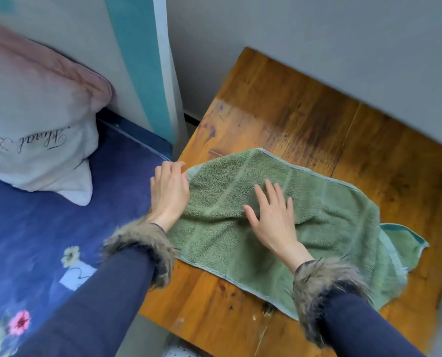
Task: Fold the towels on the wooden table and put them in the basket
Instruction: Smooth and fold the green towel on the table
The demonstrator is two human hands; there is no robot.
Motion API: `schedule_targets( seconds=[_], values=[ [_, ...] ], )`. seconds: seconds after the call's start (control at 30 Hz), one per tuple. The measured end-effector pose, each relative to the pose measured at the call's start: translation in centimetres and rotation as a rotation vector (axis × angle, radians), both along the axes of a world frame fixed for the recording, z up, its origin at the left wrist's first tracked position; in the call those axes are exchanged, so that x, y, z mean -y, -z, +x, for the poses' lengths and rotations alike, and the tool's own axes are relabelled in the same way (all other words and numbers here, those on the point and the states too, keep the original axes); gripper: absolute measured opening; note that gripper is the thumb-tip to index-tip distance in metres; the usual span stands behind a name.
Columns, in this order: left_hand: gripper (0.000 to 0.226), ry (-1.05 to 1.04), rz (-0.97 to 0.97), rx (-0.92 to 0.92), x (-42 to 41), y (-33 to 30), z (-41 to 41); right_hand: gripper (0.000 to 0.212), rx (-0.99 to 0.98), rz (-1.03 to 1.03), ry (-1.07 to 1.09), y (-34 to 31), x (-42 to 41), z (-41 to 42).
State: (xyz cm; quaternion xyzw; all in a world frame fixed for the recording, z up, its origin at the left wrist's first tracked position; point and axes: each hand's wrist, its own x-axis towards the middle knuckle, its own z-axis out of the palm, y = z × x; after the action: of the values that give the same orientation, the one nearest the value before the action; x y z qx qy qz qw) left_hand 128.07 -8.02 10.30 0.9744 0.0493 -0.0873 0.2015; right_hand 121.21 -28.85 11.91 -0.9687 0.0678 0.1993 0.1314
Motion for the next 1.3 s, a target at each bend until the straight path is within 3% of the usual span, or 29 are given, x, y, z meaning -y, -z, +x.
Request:
schedule_targets(
  seconds=[0.17,0.27,0.4,0.47,0.53,0.63,0.7,0.8,0.9,0.93,1.0,1.1,1.2,1.3],
  values=[
    [0.037,0.125,-0.090,-0.107,3.5,-0.1,4.1,0.063,-0.067,0.030,-0.034,0.2,-0.5,2.3],
    [0.025,0.177,-0.195,-0.139,4.4,-0.8,4.3,0.067,-0.178,0.004,-0.062,0.7,-0.2,2.2],
    [0.009,0.409,-0.269,0.358,3.8,-2.0,3.1,0.069,-0.136,0.009,-0.081,0.9,-0.2,1.7],
    [0.011,0.542,-0.200,0.459,3.3,-1.5,2.3,0.069,-0.113,-0.002,-0.086,1.1,-0.4,1.6],
    [0.019,0.497,-0.183,0.337,3.1,-1.0,1.9,0.070,-0.099,-0.023,-0.087,1.3,-0.5,1.5],
    [0.032,0.132,-0.351,0.068,3.1,-1.0,2.8,0.071,-0.110,-0.037,-0.093,1.5,-0.6,1.2],
    [0.034,-0.004,-0.303,-0.094,3.5,-0.9,4.5,0.071,-0.116,-0.036,-0.098,1.4,-0.5,1.1],
    [0.028,-0.007,-0.209,-0.432,4.1,-1.3,7.0,0.071,-0.116,-0.033,-0.100,1.3,-0.4,1.1],
    [0.024,-0.059,-0.373,-0.579,4.5,-1.9,8.4,0.071,-0.126,-0.043,-0.100,1.1,-0.4,1.3],
    [0.024,-0.085,-0.461,-0.507,4.7,-2.2,8.5,0.071,-0.127,-0.046,-0.099,1.0,-0.4,1.4],
    [0.023,-0.078,-0.564,-0.193,4.8,-2.8,8.5,0.071,-0.121,-0.048,-0.093,0.9,-0.4,1.5],
    [0.026,-0.022,-0.561,0.158,4.6,-2.7,8.3,0.071,-0.085,-0.051,-0.066,0.8,-0.6,1.7],
    [0.037,0.019,-0.370,0.280,3.5,-1.8,7.5,0.066,0.019,-0.038,-0.001,0.6,-0.8,1.6],
    [0.045,0.215,-0.187,0.281,2.8,-0.6,4.0,0.060,0.104,-0.066,0.049,0.7,-1.2,0.5]
  ],
)
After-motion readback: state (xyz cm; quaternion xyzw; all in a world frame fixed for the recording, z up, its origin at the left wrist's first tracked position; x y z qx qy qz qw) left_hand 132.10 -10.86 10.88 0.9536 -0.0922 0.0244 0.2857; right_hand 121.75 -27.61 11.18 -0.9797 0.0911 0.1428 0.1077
